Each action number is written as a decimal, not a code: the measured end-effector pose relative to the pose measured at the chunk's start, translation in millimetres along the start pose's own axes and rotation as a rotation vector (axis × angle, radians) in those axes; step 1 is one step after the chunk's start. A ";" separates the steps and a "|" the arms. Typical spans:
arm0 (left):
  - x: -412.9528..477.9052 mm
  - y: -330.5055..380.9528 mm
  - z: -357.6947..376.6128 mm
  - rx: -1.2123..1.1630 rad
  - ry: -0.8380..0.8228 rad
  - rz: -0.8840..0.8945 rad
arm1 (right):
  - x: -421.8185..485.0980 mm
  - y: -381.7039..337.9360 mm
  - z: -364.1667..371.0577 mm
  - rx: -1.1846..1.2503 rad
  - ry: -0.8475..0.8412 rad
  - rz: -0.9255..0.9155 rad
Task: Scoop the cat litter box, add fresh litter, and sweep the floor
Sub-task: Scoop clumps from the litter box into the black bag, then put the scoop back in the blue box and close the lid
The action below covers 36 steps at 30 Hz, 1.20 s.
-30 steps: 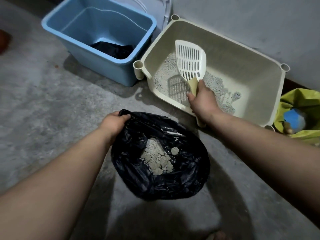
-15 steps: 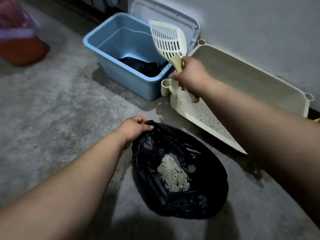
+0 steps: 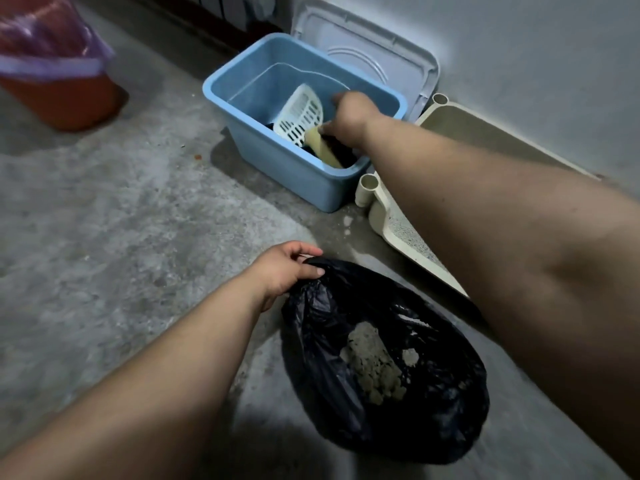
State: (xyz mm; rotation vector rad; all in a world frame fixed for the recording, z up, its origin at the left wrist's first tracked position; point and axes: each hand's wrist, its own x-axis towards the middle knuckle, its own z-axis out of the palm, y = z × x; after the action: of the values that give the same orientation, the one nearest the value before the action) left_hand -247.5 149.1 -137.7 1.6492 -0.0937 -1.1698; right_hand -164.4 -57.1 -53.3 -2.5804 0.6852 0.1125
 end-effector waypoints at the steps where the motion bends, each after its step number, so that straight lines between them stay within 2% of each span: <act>1: -0.1 -0.2 0.1 0.000 0.003 -0.002 | -0.5 4.0 0.8 0.053 0.024 0.004; 4: 0.6 -1.1 3.0 0.008 0.018 -0.006 | -11.3 25.4 1.6 0.160 0.159 -0.003; 9: -2.8 -4.7 14.8 0.055 0.031 -0.048 | -79.8 66.8 5.0 0.161 0.289 -0.163; 11: -5.2 -6.9 17.7 0.089 0.044 -0.056 | -117.4 78.9 13.2 0.198 0.263 -0.231; 14: -9.3 -9.7 24.6 0.133 0.060 -0.080 | -173.5 99.9 30.7 0.152 0.098 -0.271; 17: -17.0 -8.5 31.8 0.200 0.046 -0.130 | -209.1 126.9 51.5 -0.019 -0.119 -0.148; 20: -28.1 -6.0 43.4 0.283 -0.006 -0.207 | -238.0 163.0 70.4 -0.219 -0.280 0.173; 23: -33.3 -12.6 49.6 0.412 0.030 -0.250 | -265.3 188.2 77.8 -0.273 -0.388 0.435; 26: -36.7 -18.5 52.6 0.454 0.061 -0.225 | -276.1 197.1 81.6 -0.218 -0.496 0.449; 28: -36.7 -16.2 57.0 0.391 0.066 -0.155 | -275.2 197.4 81.2 -0.084 -0.414 0.402; 31: -31.9 -3.0 61.8 0.303 0.121 -0.015 | -267.4 191.9 73.5 0.197 -0.149 0.315; 36: -23.1 17.9 48.2 0.269 0.274 0.123 | -254.3 185.3 39.1 0.314 0.281 0.254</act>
State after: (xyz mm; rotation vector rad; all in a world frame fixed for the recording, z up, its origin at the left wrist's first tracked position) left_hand -285.8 121.1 -107.2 1.9966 -0.1823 -0.8572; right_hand -475.1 -67.1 -116.1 -2.2193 1.0413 -0.2621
